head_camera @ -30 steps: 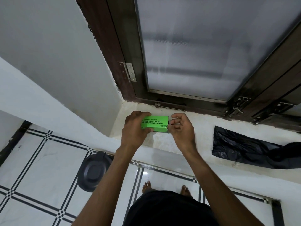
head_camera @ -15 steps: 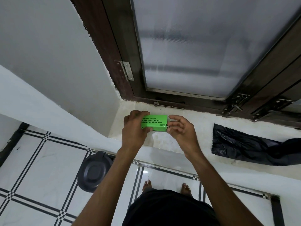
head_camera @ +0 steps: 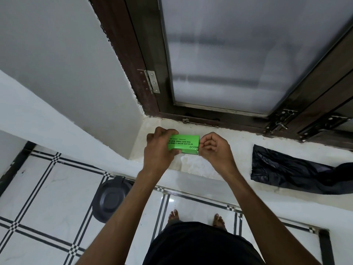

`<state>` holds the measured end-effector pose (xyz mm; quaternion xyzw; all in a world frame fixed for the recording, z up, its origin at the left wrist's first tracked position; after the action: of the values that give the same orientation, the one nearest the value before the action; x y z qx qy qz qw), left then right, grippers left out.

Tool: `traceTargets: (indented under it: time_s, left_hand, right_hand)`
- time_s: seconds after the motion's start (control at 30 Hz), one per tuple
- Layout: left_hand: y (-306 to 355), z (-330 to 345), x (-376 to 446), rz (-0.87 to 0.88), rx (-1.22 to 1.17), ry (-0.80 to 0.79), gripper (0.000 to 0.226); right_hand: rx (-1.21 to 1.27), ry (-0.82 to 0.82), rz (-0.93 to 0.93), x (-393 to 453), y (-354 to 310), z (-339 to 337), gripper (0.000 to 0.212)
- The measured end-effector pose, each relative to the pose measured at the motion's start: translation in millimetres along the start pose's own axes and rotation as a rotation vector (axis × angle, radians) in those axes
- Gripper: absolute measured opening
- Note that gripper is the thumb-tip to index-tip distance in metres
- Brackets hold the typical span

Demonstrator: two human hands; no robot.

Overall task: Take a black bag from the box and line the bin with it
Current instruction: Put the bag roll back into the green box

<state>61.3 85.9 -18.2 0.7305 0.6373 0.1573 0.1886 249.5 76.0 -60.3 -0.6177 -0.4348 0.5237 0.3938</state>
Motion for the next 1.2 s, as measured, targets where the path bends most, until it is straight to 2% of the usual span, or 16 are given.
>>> traceTargets:
  time_s: [0.1,0.27,0.5,0.57,0.63,0.73,0.8,0.87,0.97,1.07,1.2]
  left_hand:
    - [2.1,-0.8,-1.3,-0.004,0.025,0.022,0.059]
    - [5.2,0.8,-3.0,0.014,0.047,0.030,0.058]
    - [0.6,5.3,5.8,0.051,-0.033,0.001,0.059]
    - [-1.3,7.2,7.9,0.082,-0.053,0.002,0.060]
    - [-2.0,7.6,8.8,0.106,-0.009,0.006,0.064]
    - [4.9,5.0,8.5,0.091,0.149,-0.050,0.081]
    - [13.6,-3.1,6.5,0.101,0.100,-0.035,0.085]
    - [34.4,-12.2,1.1,0.179,-0.043,0.035,0.074]
    - [80.5,-10.1,-3.8,0.331,-0.279,0.095,0.046]
    - [136.4,22.0,-2.8,0.443,-0.392,0.008,0.026]
    - [212.3,81.6,-6.2,0.624,-0.260,-0.181,0.023]
  right_hand:
    - [-0.034,-0.016,-0.018,-1.4,-3.2,1.2,0.023]
    - [-0.030,-0.133,-0.016,-15.9,1.5,0.7,0.026]
    - [0.068,-0.237,0.113,-19.7,1.1,-3.9,0.026]
    - [0.097,-0.221,0.114,-20.0,-4.5,-5.8,0.027]
    - [0.111,-0.163,0.088,-21.8,-10.2,-8.6,0.028]
    - [0.083,-0.039,0.000,-29.4,-17.8,-25.8,0.024]
    - [0.086,0.009,-0.010,-37.1,-19.5,-44.8,0.020]
    - [0.107,0.058,-0.002,-49.0,-17.8,-76.5,0.018]
    - [0.092,0.207,-0.058,-73.8,-15.1,-143.4,0.017]
    - [-0.051,0.508,-0.094,-101.9,-2.8,-230.0,0.020]
    - [-0.303,0.870,-0.044,-127.8,29.3,-352.9,0.012]
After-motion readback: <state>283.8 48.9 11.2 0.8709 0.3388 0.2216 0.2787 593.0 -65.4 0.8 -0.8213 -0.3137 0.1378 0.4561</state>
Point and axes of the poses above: each hand's wrist, its own x-axis towards the middle knuckle, its own z-axis out of the palm, y = z × x, the point moved 5 cm from there along x, towards the middle knuckle, and after that the axes turned 6 degrees about z, right-handed, at the moved point
